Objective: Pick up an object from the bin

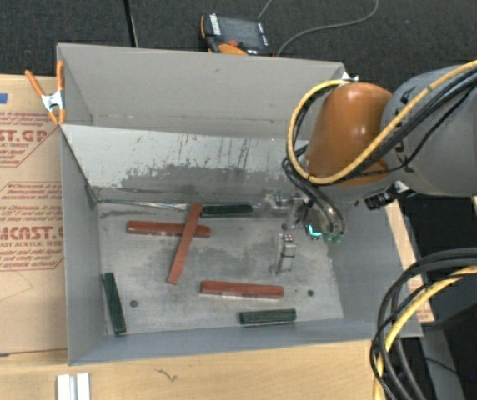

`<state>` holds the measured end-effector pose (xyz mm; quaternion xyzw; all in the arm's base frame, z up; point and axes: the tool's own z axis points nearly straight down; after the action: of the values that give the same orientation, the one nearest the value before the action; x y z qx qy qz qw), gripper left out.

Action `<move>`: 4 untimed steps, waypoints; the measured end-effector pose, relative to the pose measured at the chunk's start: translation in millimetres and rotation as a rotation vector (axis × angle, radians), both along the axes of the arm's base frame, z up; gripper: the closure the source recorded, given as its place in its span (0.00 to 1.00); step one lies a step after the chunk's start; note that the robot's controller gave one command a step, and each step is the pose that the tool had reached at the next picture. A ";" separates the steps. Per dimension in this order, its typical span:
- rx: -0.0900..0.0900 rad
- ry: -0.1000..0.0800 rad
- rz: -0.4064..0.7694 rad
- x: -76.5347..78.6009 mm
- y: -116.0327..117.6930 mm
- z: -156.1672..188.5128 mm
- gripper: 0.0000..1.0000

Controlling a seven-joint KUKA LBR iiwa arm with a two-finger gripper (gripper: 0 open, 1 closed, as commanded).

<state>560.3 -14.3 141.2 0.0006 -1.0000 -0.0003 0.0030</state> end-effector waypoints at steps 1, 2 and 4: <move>0.000 -0.007 0.160 -73.0 -13.0 -61.5 0.00; 0.000 -0.005 -0.042 -40.0 -26.8 -70.9 0.00; 0.000 -0.009 -0.041 -39.3 -26.7 -70.4 0.00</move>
Offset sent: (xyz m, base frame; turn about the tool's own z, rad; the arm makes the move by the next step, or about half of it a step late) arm -0.0728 -0.0135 -0.0605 -0.1596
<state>521.0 -41.1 70.8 -0.0202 -0.9998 -0.0002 -0.0015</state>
